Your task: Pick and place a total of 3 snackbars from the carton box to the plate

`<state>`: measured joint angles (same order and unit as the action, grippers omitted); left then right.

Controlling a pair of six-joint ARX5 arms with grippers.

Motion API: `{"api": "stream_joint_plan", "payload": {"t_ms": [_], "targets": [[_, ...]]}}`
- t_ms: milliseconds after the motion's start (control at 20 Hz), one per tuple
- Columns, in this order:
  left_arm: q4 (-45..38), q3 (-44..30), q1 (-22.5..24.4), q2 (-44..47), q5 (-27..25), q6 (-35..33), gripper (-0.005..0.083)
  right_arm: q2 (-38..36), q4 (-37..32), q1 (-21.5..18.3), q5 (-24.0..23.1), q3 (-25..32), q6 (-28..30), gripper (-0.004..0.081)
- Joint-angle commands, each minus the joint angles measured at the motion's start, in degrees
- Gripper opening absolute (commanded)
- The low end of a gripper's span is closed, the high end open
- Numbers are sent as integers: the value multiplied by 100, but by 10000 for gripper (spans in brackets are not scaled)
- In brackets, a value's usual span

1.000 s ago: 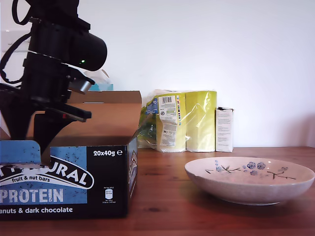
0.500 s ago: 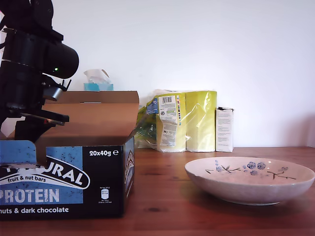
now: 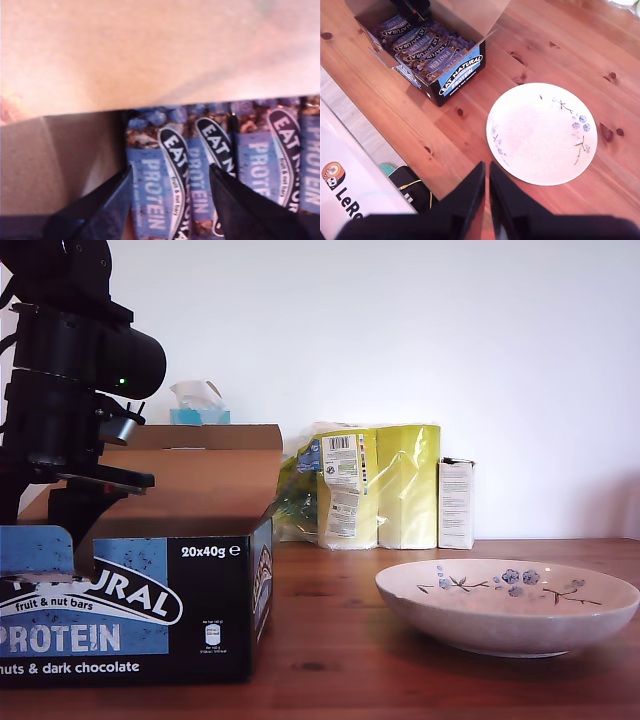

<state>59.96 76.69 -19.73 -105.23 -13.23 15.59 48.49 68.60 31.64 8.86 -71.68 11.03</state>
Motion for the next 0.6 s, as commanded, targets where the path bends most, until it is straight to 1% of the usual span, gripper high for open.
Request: {"api": "stream_joint_plan", "payload": {"t_ms": [0, 350, 450, 550], "targets": [[-11, -125, 24, -133, -31, -66, 446, -44, -26, 28, 20, 26, 39, -13], [0, -127, 28, -444, -96, -122, 451, -114, 2, 37, 20, 24, 39, -13], [17, -127, 22, -542, -284, -122, 451, -142, 7, 55, 20, 26, 39, -13], [42, -127, 17, -575, -291, -101, 451, -157, 11, 70, 17, 24, 39, -13]]}}
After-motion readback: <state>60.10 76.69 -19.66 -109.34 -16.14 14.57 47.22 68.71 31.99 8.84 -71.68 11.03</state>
